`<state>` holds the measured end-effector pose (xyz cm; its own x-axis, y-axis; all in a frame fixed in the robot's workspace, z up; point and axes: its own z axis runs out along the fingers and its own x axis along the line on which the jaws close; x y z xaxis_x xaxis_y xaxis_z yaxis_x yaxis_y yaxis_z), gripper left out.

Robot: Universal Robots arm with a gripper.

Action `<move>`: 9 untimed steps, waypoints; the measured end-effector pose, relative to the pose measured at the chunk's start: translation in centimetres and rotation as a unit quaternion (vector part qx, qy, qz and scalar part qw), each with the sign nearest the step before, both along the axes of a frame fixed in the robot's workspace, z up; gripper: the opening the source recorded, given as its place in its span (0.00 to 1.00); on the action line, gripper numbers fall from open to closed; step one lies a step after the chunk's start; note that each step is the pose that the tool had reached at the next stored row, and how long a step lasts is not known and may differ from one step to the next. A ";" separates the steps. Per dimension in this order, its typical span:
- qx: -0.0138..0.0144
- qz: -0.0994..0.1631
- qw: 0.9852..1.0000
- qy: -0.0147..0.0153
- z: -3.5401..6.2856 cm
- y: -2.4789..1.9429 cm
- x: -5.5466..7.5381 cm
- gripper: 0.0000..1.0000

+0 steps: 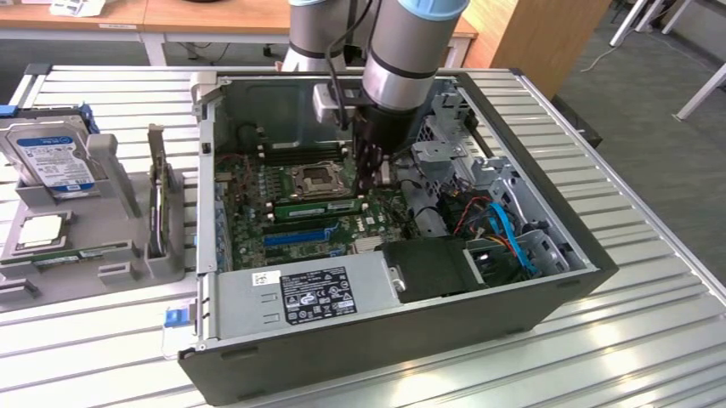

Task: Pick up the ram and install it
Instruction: 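Press down the ram until it locks into place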

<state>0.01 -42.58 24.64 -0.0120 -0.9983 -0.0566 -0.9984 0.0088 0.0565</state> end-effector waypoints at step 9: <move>0.000 0.000 1.000 0.000 -0.79 -0.01 0.0 0.10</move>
<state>0.02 -42.59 23.84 -0.0121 -0.9983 -0.0563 -0.9984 0.0089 0.0565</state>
